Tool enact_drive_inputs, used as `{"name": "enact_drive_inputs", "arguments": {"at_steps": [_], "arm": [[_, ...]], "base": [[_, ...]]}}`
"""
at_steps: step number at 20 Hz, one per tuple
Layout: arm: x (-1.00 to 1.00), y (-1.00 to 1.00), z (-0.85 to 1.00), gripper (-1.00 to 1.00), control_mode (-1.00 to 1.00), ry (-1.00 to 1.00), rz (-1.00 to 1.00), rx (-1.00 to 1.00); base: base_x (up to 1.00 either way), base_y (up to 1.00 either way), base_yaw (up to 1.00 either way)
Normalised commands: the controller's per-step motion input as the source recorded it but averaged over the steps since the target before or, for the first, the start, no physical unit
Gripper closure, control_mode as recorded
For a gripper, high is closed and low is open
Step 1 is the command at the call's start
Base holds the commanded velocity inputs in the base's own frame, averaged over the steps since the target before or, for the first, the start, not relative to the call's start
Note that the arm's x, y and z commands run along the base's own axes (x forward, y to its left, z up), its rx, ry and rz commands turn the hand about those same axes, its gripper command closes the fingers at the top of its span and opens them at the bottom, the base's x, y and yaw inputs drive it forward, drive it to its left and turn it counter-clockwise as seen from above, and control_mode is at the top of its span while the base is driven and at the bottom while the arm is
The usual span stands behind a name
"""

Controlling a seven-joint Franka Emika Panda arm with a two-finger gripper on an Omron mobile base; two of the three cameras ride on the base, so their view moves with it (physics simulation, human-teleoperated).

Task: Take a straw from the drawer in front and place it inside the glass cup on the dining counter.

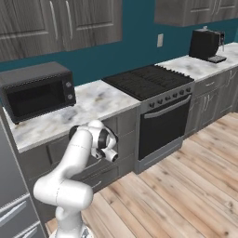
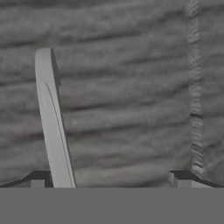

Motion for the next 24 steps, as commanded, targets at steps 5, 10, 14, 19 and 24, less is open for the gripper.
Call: {"name": "enact_drive_inputs", "arguments": {"at_steps": [5, 10, 14, 19, 24], "arm": [[0.07, 0.2, -0.12, -1.0, -1.0, -0.01, 0.0, 0.0], [0.0, 0.27, 0.0, -1.0, -1.0, -0.03, 0.0, 0.0], [0.16, 0.33, 0.0, -1.0, -1.0, 0.0, -0.01, 0.0], [0.49, 0.31, -0.03, 1.0, -1.0, 0.07, -0.02, 0.0], [0.44, 0.27, 0.0, 1.0, -1.0, 0.18, -0.01, 0.0]], "base": [[0.0, 0.0, 0.0], [0.0, 0.0, 0.0], [0.0, 0.0, 0.0], [0.0, 0.0, 0.0], [0.0, 0.0, 0.0]]}}
